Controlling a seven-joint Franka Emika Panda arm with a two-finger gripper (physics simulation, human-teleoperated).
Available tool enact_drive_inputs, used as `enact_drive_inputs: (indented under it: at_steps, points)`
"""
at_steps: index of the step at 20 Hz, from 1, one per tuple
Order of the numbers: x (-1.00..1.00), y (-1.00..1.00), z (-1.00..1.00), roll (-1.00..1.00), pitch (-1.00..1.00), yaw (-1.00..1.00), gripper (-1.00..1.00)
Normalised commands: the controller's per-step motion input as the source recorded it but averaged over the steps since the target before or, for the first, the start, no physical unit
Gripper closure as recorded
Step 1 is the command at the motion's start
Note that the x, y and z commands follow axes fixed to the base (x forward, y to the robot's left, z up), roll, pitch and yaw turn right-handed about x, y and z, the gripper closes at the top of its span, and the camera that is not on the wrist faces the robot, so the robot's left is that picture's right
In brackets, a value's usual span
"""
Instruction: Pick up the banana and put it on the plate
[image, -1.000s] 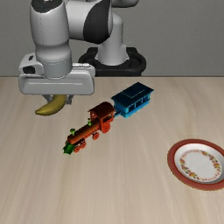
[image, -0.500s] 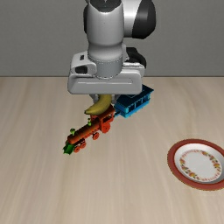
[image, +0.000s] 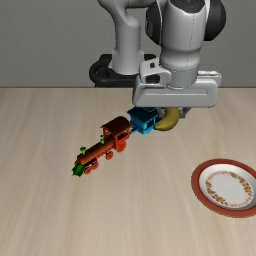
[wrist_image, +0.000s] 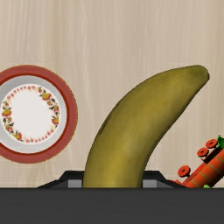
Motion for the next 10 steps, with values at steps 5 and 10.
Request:
enact_drive_inputs:
  at_steps: [5, 10]
  points:
    - [0.00, 1.00, 0.00, 0.00, 0.00, 0.00, 1.00]
    - [0.00, 1.00, 0.00, 0.00, 0.00, 0.00, 1.00]
